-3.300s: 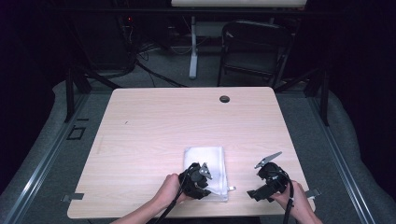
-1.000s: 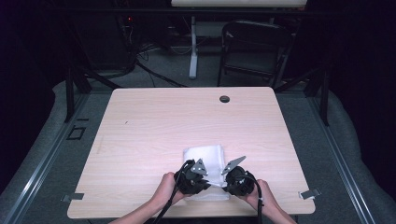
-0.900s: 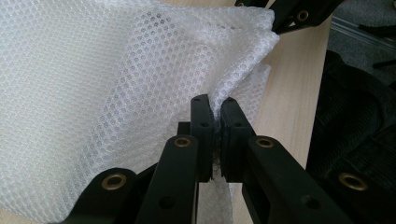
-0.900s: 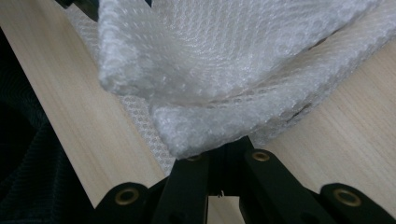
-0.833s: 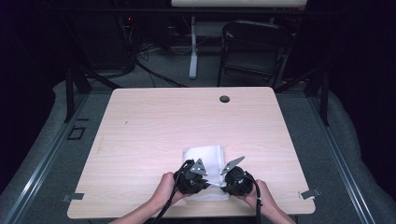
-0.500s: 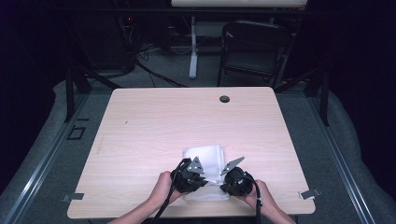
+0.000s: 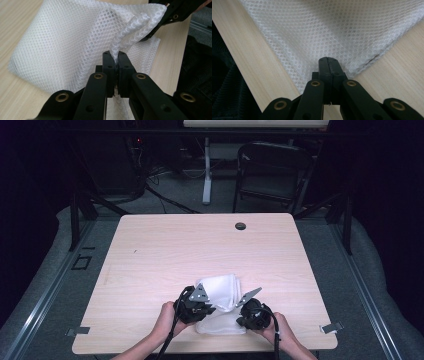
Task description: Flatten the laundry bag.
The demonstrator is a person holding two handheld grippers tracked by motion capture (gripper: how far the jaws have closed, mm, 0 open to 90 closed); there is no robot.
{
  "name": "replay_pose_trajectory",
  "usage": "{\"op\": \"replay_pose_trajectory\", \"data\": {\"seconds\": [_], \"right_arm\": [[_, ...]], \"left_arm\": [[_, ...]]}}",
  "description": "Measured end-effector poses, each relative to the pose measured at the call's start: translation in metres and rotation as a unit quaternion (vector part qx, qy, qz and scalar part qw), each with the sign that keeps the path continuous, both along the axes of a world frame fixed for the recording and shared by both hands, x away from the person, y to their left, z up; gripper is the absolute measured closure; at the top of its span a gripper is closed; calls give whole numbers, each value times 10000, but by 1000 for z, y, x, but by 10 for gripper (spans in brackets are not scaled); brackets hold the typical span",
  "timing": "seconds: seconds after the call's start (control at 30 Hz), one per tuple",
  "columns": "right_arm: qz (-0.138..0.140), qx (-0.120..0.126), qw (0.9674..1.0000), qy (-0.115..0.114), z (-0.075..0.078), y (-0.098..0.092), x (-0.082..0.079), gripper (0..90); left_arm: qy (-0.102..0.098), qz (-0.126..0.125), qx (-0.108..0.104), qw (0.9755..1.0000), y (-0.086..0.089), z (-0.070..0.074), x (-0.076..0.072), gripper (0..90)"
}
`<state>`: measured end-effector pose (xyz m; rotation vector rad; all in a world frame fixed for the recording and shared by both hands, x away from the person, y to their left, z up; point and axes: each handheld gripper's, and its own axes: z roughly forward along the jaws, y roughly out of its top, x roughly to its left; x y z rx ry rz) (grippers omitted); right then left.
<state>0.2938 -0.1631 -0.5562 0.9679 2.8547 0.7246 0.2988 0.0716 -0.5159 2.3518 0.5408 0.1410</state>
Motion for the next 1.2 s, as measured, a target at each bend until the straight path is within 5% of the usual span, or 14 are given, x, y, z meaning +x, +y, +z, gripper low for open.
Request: {"op": "replay_pose_trajectory", "data": {"seconds": [0.23, 0.57, 0.63, 1.2], "right_arm": [[-73, -155, 9999, -9, 1, 0, -1, 900], [-115, -288, 9995, -62, 2, 1, -2, 900], [-138, -273, 9995, -66, 2, 1, -2, 900], [-127, -414, 9990, -148, 3, 2, -3, 900]], "left_arm": [[-74, 209, -183, 9996, 14, 5, -1, 871], [-148, 312, -149, 9993, 26, 9, -4, 870], [-146, 446, -307, 9984, 32, 9, -4, 870], [-236, 721, -124, 9970, 52, 7, -9, 869]]}}
